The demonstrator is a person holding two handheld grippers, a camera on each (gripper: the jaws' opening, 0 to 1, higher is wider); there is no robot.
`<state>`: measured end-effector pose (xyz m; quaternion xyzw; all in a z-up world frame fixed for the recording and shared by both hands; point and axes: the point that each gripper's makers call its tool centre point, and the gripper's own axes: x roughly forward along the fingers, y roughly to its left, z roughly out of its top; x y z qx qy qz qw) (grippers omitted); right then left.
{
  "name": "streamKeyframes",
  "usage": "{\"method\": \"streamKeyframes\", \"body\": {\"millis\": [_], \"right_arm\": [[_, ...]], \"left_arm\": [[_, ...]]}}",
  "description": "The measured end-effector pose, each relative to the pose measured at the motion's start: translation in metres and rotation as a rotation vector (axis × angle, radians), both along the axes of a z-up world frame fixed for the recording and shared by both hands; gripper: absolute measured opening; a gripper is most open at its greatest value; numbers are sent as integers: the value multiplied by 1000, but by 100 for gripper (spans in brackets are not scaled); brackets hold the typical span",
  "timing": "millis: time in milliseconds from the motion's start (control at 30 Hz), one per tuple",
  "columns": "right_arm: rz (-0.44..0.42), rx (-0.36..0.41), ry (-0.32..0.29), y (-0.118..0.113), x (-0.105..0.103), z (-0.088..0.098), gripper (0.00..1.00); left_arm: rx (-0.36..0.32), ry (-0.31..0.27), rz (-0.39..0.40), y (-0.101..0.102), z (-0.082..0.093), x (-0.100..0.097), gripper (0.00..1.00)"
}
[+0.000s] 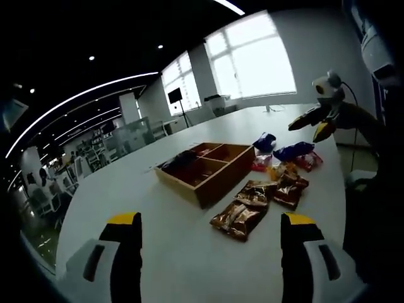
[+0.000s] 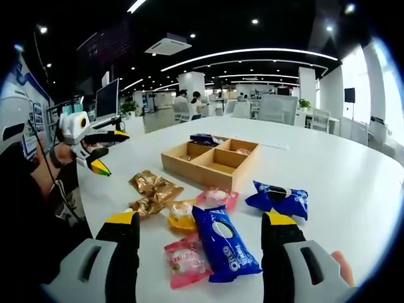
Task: Pick up the scattered marshmallows, QQ candies, Oreo cookies, and mixed nuts on the table and sort them into separate containers
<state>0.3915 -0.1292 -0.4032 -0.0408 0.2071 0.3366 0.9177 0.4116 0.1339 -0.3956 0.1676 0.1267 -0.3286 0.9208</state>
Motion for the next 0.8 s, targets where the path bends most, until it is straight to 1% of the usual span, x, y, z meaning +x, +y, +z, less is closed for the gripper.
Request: {"method": "streamKeyframes", "body": {"millis": [200,333,400,500,667,800], "right_arm": [[-1,1,2,0,-1,-1,74],[-3,0,5,0,-1,-2,75],[-3,0,4,-1,0,-1,75],[-2,-6,3,-1,-1,-1,75],[-1,-10,-4,0,0,2,75],[3,-11,-3,1,0,2,75]], "left_arm": [[-2,20,1,-1,-4,-2,95],[3,17,-6,-3,-5,-2,95],[14,3,3,0,-6,1,94],[36,8,21,5,-9,3,95],[18,6,14,3,-7,2,95],[35,11,13,4,-8,2,95]]}}
